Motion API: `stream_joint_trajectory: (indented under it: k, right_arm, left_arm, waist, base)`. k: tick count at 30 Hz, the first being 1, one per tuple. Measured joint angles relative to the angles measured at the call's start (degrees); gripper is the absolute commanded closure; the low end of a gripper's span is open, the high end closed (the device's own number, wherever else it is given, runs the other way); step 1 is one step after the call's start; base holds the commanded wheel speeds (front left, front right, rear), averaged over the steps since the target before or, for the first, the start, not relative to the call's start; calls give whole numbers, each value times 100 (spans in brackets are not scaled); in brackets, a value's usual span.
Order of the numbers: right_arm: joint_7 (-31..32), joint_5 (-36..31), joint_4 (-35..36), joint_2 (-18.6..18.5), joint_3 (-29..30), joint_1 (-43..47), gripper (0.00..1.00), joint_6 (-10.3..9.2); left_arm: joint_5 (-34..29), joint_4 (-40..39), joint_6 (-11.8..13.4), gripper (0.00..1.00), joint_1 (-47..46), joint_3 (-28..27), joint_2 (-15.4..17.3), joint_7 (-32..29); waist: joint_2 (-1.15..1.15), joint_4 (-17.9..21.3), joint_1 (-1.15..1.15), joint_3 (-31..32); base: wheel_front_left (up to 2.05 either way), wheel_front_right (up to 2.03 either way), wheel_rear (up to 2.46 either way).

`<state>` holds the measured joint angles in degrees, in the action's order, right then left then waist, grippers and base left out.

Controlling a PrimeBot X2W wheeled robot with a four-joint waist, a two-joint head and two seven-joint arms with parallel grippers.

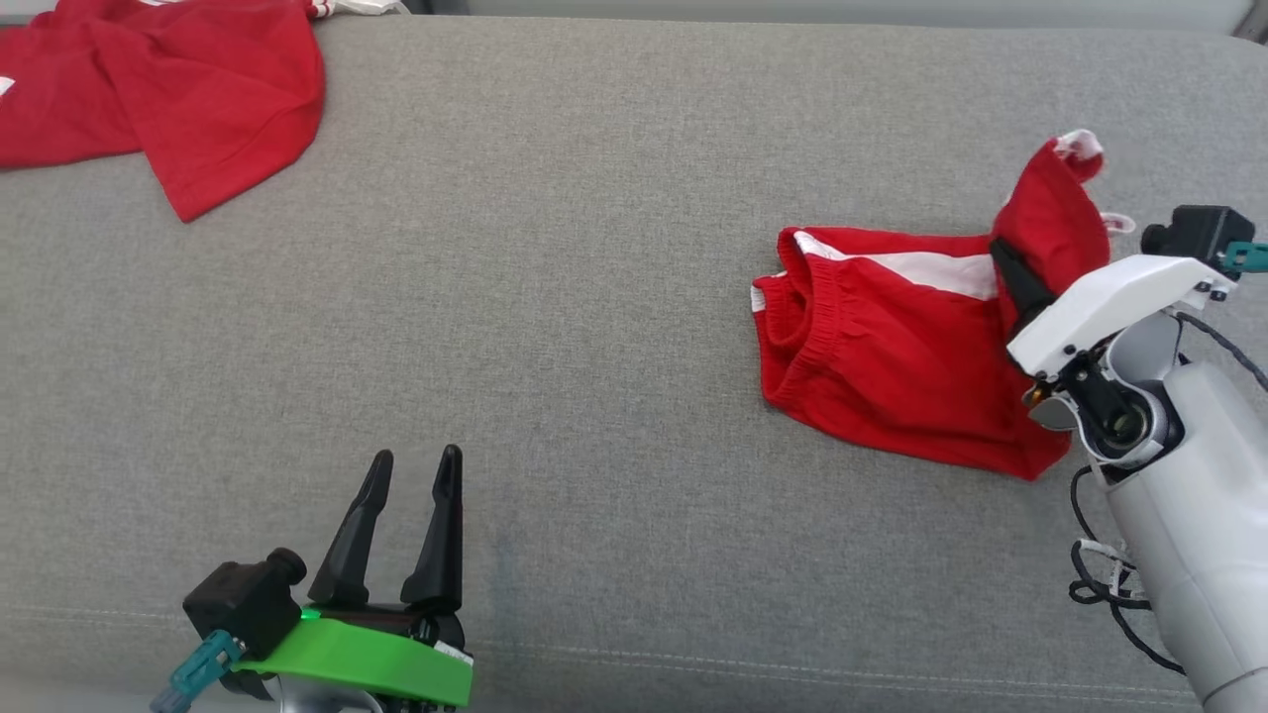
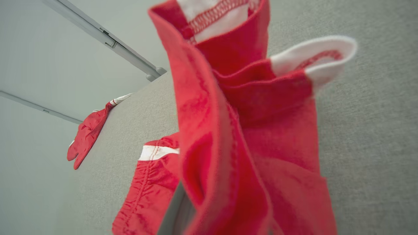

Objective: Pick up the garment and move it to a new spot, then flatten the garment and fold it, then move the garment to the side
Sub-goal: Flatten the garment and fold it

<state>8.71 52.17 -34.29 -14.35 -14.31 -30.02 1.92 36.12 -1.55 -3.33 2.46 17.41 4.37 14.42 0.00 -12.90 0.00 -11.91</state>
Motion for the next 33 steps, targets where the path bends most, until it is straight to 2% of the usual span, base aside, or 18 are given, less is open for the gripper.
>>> stream_joint_trajectory:
  k: [11, 22, 30, 31, 32, 33]
  right_arm:
    - [263, -290, 134, 355, -528, 9, 100, -170]
    - [346, -386, 149, 450, -654, 40, 100, -401]
    - [396, -423, 186, 587, -760, 58, 100, -455]
    - [396, -436, 198, 594, -776, 57, 92, -455]
    - [396, -444, 203, 602, -789, 57, 79, -455]
    - [396, -444, 208, 613, -794, 57, 62, -456]
  left_arm:
    - [0, 48, -3, 0, 1, -22, -25, 0]
    - [0, 66, -20, 0, 2, -27, -48, 0]
    - [0, 66, -27, 0, 1, -46, -80, 0]
    - [0, 66, -29, 0, 1, -48, -83, 0]
    - [0, 66, -52, 0, 1, -49, -88, 0]
    - [0, 66, -69, 0, 1, -49, -93, 0]
  waist:
    - [0, -190, 0, 93]
    - [0, -259, 0, 89]
    - [0, -273, 0, 76]
    - [0, -273, 0, 76]
    - [0, -273, 0, 75]
    - [0, -273, 0, 75]
  base:
    - [0, 0, 0]
    - [0, 0, 0]
    - [0, 0, 0]
    - [0, 0, 0]
    - [0, 0, 0]
    - [0, 0, 0]
